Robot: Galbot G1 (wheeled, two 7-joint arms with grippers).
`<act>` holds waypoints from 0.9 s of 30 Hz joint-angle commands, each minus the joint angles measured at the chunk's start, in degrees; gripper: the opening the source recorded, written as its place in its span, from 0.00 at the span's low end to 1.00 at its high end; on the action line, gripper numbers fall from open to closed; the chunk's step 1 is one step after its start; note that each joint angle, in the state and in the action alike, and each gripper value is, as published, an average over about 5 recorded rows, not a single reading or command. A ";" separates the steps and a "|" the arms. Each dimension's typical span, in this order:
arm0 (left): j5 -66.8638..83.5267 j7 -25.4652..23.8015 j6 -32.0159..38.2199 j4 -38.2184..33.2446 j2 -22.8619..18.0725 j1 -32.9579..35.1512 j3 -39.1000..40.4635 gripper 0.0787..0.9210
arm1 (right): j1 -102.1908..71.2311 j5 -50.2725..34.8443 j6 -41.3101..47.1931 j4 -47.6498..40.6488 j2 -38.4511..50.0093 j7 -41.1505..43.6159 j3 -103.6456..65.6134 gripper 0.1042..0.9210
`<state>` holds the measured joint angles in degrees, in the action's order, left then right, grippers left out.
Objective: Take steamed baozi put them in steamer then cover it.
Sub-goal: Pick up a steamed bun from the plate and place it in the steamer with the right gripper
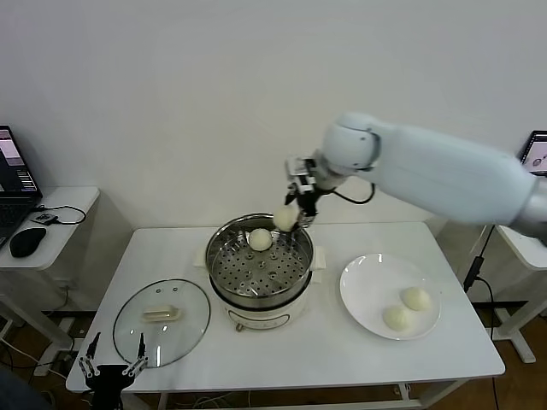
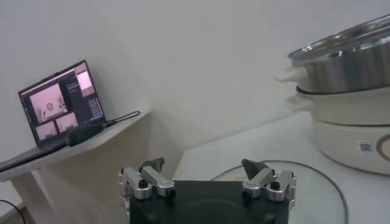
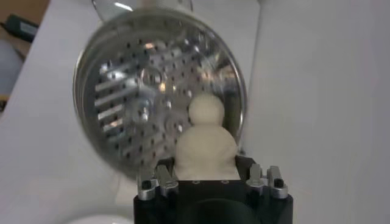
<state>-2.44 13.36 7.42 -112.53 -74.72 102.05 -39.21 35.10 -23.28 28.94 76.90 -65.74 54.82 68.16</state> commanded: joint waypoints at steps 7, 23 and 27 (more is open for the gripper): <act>0.07 0.07 0.16 -0.16 -0.16 0.00 -0.46 0.88 | -8.40 0.41 2.35 -11.57 -13.40 -1.27 0.82 0.65; -0.34 0.12 0.38 0.59 -0.30 -0.83 -0.20 0.88 | -13.84 0.73 3.67 -18.58 -17.82 -3.89 -2.16 0.65; -0.42 0.12 0.41 0.65 -0.32 -0.91 -0.17 0.88 | -14.36 0.68 3.99 -19.11 -18.37 -4.38 -2.39 0.66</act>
<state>-2.86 13.47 7.83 -111.90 -75.02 101.14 -39.39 22.10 -22.70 32.77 59.99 -82.29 50.90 66.06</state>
